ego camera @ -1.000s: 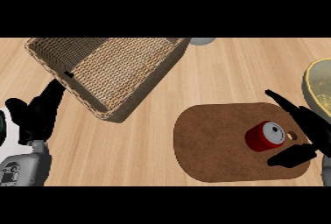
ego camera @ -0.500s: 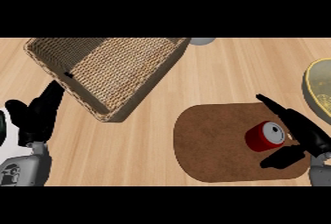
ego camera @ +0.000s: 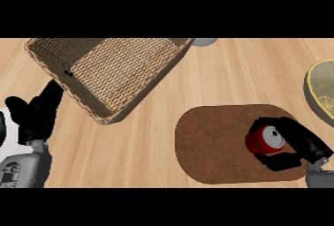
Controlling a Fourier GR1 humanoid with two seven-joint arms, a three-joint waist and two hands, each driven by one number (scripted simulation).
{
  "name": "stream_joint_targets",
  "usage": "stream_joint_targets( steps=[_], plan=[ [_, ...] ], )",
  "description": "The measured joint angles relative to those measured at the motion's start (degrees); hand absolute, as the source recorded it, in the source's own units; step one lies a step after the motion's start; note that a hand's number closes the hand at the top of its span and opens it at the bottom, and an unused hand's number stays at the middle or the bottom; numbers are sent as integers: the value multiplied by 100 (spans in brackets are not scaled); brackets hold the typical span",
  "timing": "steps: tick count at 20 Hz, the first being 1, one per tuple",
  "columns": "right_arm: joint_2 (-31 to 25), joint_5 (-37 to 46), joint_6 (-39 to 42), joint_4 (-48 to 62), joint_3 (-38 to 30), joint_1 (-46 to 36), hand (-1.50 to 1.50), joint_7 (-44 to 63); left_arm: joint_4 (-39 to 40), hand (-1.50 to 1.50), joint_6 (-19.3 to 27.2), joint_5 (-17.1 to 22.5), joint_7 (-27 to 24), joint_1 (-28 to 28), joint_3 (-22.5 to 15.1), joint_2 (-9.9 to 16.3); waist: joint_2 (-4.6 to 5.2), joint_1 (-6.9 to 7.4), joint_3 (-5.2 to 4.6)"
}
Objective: Pick the can from the cutting board and place it in the basket
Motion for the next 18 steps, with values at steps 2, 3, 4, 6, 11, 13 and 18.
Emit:
stream_joint_targets(
  steps=[2,3,4,6,11,13,18],
  plan=[
    [62,50,-54,-1,17,29,150,-68,-56,0,20,-14,2,23,-7,-25,-6,2,-8],
    [67,60,-65,38,3,23,150,-118,-119,0,55,-50,26,61,-37,-55,-10,6,-10],
    [98,91,-113,102,1,-2,150,-155,-92,0,38,-52,-38,92,-36,-59,-16,3,-17],
    [644,357,-495,-29,362,-156,150,327,-59,0,51,-57,-33,57,-54,-97,-22,51,-36],
    [1537,593,-1507,9,1155,-654,150,1081,-43,0,-100,-59,-34,-85,-273,-186,80,500,8],
    [1691,618,-1905,69,1405,-852,150,1323,-51,0,-161,-67,-38,-155,-354,-201,110,668,23],
    [1866,486,-3088,164,1879,-1316,150,1791,-42,0,-270,-67,-39,-283,-527,-284,163,990,58]
  ],
)
